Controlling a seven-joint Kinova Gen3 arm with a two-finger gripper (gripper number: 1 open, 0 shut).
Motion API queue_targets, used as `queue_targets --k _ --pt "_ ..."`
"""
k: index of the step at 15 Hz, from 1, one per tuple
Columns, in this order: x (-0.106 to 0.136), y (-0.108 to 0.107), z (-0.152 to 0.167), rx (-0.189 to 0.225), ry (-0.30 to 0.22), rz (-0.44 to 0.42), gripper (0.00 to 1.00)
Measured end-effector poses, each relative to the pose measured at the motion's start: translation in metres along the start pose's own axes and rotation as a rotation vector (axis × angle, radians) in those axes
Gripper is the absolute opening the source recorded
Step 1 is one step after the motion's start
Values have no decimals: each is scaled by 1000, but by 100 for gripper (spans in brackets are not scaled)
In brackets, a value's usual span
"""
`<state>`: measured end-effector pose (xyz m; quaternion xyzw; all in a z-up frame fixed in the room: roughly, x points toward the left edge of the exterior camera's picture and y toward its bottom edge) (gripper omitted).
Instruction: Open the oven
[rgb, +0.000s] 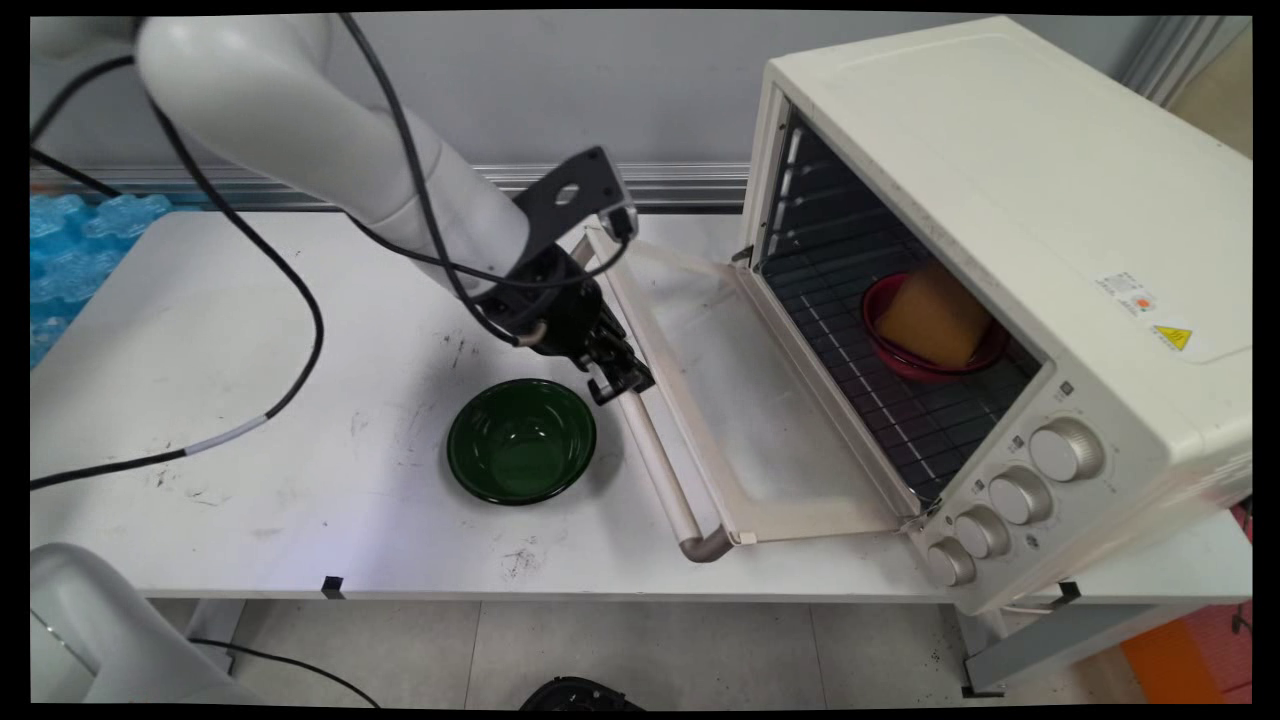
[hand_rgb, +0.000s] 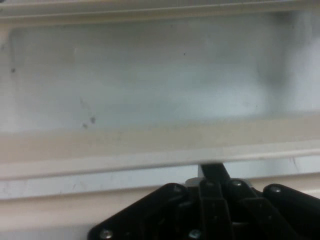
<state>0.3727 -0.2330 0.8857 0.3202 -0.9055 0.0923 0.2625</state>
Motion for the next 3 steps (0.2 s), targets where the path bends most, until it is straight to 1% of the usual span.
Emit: queue_targets --k 3 --pt "-3 2 -20 15 5 -6 0"
